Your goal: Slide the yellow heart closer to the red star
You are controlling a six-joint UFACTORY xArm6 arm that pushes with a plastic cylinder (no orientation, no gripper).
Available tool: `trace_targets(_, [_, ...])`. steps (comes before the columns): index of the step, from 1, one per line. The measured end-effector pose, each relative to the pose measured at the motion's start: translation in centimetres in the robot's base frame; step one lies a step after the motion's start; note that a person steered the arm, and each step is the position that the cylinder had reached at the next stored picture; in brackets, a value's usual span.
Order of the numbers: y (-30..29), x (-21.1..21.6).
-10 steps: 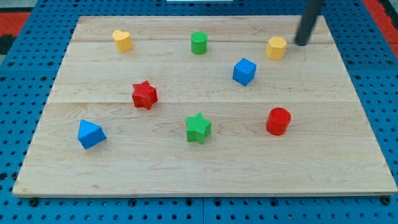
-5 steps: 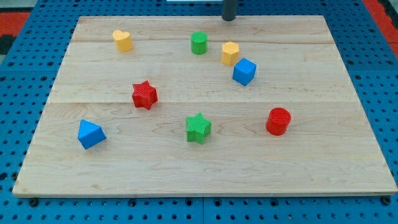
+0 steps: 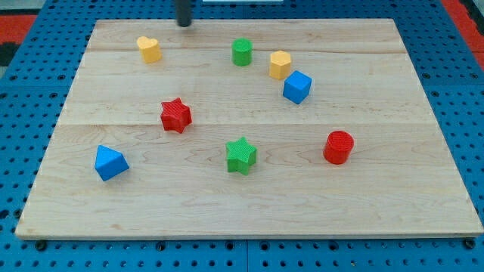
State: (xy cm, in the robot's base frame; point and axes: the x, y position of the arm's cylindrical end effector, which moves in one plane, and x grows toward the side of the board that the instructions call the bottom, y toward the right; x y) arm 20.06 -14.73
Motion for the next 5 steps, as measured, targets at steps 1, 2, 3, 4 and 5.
trace_targets(1, [-5.4, 2.0])
trace_targets(2, [-0.2, 9.2])
trace_targets(3, [6.5, 13.7])
trace_targets(4, [4.8, 14.9])
trace_targets(5, [2.6, 17.1])
